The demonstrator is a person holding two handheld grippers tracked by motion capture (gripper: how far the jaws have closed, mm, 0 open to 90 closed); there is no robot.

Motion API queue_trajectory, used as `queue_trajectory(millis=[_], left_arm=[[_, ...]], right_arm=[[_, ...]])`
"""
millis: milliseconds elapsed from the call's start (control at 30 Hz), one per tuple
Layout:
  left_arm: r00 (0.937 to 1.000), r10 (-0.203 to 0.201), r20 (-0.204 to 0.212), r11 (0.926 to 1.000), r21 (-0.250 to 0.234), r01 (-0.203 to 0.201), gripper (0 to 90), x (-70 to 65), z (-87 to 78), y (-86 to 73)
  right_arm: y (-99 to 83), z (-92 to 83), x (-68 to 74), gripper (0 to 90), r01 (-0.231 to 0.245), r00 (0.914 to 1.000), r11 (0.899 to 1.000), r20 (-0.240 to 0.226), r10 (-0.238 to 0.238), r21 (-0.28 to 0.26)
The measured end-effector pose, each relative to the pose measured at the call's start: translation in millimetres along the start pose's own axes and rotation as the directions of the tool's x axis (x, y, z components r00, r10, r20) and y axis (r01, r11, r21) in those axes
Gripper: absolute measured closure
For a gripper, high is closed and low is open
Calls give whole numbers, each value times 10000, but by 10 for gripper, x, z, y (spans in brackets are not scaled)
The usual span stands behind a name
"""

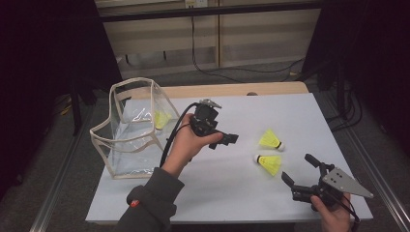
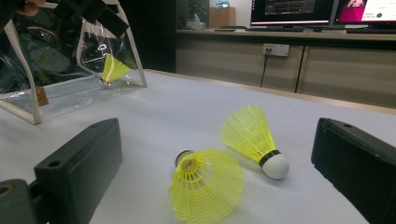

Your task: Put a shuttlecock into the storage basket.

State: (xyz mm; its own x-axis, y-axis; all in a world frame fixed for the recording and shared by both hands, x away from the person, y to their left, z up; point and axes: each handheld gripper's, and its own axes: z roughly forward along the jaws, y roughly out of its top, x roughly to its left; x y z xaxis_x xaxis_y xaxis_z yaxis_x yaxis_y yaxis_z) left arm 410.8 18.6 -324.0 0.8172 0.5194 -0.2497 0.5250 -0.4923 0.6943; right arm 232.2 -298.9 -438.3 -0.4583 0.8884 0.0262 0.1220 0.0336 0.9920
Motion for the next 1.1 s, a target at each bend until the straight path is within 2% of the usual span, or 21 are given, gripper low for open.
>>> queue_trajectory(millis=[200,300,400,900,1100], left_arm=[[9997,57,220,10000,0,-57,66,-8,74,-37],[9995,195,237,9998,10,-195,63,-13,102,-52],[9996,125,272,9999,-6,-125,59,-22,142,-76],[9979,322,563,9993,159,-332,56,-56,323,-171],[9966,509,645,9981,316,-530,56,-84,401,-196]], right_arm=[[1,-3,-4,18,-23,10000,10000,-6,23,-40],[1,-2,0,18,-5,10000,10000,2,5,-5],[3,-3,2,18,-15,10000,10000,3,15,-9],[3,-4,2,18,-33,10000,10000,1,33,4],[4,0,7,19,-13,10000,10000,-24,13,-19]])
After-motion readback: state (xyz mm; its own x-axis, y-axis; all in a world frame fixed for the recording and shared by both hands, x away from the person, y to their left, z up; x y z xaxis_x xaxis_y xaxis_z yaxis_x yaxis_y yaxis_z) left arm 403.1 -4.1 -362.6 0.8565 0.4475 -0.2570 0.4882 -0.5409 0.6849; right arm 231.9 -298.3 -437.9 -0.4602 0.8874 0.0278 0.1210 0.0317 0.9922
